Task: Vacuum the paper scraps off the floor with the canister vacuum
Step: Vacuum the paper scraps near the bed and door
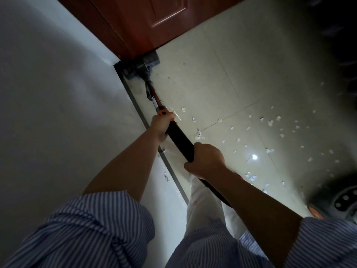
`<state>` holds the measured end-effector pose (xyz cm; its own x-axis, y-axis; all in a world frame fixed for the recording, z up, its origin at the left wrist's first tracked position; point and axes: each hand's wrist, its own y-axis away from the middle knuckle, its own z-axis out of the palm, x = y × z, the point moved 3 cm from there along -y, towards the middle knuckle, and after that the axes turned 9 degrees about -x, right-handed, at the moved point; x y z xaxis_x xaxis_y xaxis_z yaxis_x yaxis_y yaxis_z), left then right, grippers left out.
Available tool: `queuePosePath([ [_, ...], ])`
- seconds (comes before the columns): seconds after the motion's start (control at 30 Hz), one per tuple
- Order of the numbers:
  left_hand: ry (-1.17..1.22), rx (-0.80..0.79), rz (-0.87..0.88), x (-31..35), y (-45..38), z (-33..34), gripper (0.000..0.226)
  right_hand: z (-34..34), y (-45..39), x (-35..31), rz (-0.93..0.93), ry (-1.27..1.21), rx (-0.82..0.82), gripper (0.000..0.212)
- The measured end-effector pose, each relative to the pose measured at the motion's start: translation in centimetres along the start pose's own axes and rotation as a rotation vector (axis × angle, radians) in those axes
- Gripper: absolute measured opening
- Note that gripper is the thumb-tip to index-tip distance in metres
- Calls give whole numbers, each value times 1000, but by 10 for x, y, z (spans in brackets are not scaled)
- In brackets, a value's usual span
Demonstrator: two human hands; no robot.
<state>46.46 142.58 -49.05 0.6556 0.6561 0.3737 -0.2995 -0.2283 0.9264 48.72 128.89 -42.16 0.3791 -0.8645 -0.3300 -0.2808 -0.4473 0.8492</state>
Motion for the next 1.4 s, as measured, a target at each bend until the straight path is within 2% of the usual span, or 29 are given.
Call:
queuePosePath([
  [0.1, 24, -12, -2, 4, -1, 6, 19, -9, 4, 4, 1, 5, 25, 33],
  [0.23, 7, -62, -42, -1, 16, 21, 5, -16, 23, 14, 12, 39, 44, 31],
  [0.33, 57, -40, -49, -13, 27, 32, 15, -18, 44, 22, -3, 42, 26, 31],
  [0.6, 72, 37, -27, -70, 72, 81, 18, -8, 120, 73, -64, 39, 9, 24],
  [0.7, 97, 10, -32, -87, 89, 97, 6, 1, 137, 98, -70, 52, 18, 23],
  [0.77, 95, 20, -16, -91, 93, 97, 29, 6, 142, 105, -95, 50, 33, 24],
  [0.8, 101, 34, 3, -90, 92, 97, 38, 6, 141, 104, -107, 53, 37, 27],
  [0.87, 89, 49, 54, -78, 91, 93, 42, 3, 135, 99, -129, 32, 61, 26],
  [1.1, 27, 96, 125, -13, 65, 61, 30, -12, 71, 54, -160, -45, 108, 33],
  [1.2, 17, 84, 106, 2, 46, 44, 5, -18, 42, 36, -140, -41, 100, 33],
  [1.27, 14, 86, 100, 8, 30, 31, 12, -19, 23, 25, -128, -54, 87, 33],
  [1.4, -41, 134, 38, 8, 8, 8, 6, -11, 0, 5, -119, -64, 27, 34],
])
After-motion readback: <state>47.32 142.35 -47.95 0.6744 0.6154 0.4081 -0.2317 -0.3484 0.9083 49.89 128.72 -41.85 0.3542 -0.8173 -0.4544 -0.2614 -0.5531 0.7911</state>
